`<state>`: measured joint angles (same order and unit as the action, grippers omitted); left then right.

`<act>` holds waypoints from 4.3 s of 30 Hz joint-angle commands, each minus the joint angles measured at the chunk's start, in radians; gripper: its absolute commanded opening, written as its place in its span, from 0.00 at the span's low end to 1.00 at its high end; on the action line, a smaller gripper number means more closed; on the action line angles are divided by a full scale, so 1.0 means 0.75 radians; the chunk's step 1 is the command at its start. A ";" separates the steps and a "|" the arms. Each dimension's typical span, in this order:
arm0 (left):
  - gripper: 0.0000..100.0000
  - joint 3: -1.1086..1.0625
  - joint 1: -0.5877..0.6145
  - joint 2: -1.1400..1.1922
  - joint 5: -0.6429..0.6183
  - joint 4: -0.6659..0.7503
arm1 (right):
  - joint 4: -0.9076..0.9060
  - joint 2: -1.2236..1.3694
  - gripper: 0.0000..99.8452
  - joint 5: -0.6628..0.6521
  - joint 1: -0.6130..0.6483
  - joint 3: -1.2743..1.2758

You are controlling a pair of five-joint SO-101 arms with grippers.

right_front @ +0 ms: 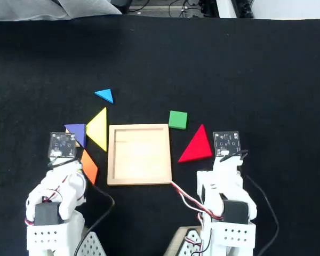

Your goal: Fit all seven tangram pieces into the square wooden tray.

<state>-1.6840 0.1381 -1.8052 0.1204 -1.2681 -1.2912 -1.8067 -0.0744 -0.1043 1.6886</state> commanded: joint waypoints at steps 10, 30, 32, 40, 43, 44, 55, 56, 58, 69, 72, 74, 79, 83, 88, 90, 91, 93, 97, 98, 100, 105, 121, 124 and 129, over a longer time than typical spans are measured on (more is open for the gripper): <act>0.03 -0.021 -0.069 -0.012 0.006 0.000 | -0.010 -0.105 0.01 -0.008 0.012 -0.005; 0.03 -0.011 -0.105 -0.012 0.008 0.061 | -0.006 -0.107 0.01 -0.010 0.241 -0.003; 0.03 0.069 -0.099 -0.012 0.008 0.061 | 0.035 -0.109 0.01 -0.002 0.309 -0.005; 0.03 0.257 -0.179 -0.014 0.008 0.145 | 0.477 -0.109 0.01 -0.010 -0.078 -0.005; 0.03 0.181 -0.234 -0.014 0.008 0.219 | 0.608 -0.109 0.01 -0.012 -0.233 -0.005; 0.03 0.154 -0.244 -0.014 0.008 0.243 | 0.608 -0.109 0.01 -0.012 -0.256 -0.005; 0.03 0.300 -0.375 0.000 0.115 0.423 | 0.599 -0.107 0.01 -0.012 -0.501 -0.005; 0.03 0.339 -0.437 0.002 0.141 0.411 | 0.606 -0.107 0.01 -0.012 -0.542 -0.009; 0.03 0.402 -0.543 0.023 0.178 0.387 | 0.636 -0.107 0.01 -0.010 -0.632 -0.009; 0.03 0.848 -0.717 0.804 0.098 0.520 | 0.644 -0.107 0.01 0.002 -0.824 -0.032; 0.03 1.022 -0.825 1.056 0.027 0.513 | 0.644 -0.107 0.01 0.018 -0.900 -0.036; 0.03 1.114 -0.873 1.199 -0.010 0.499 | 0.644 -0.107 0.01 0.041 -0.906 -0.036; 0.03 1.321 -0.740 1.367 -0.047 0.329 | 0.642 -0.099 0.01 -0.020 -0.810 -0.030; 0.03 1.388 -0.408 1.317 -0.039 0.192 | 0.571 -0.107 0.01 -0.129 -0.669 -0.030; 0.03 1.347 0.044 1.258 0.108 0.155 | 0.530 -0.107 0.01 -0.221 -0.559 -0.030; 0.06 1.288 0.105 1.264 0.110 0.160 | 0.530 -0.103 0.01 -0.225 -0.542 -0.030; 0.08 1.255 0.105 1.272 0.104 0.160 | 0.530 -0.103 0.01 -0.225 -0.532 -0.030; 0.15 1.212 0.077 1.299 0.000 0.164 | 0.530 -0.097 0.01 -0.227 -0.511 -0.028; 0.17 1.188 -0.034 1.426 -0.217 0.221 | 0.530 -0.105 0.01 -0.227 -0.505 -0.015; 0.17 1.194 -0.046 1.479 -0.233 0.243 | 0.530 -0.105 0.01 -0.227 -0.507 -0.015; 0.17 1.220 -0.048 1.616 -0.258 0.297 | 0.528 -0.099 0.01 -0.227 -0.511 -0.015; 0.17 1.345 -0.040 1.950 -0.344 0.303 | 0.501 -0.105 0.01 -0.260 -0.501 -0.017; 0.19 1.327 -0.165 2.124 -0.407 0.565 | 0.444 -0.095 0.01 -0.374 -0.358 -0.011; 0.23 1.357 -0.163 2.193 -0.407 0.563 | 0.444 -0.095 0.01 -0.374 -0.358 -0.011; 0.23 1.394 -0.138 2.302 -0.407 0.587 | 0.444 -0.095 0.01 -0.376 -0.358 -0.009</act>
<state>-0.7050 0.0077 -0.1143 -0.1741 -0.8508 -0.9567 -1.8067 -0.3491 -0.3867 1.6886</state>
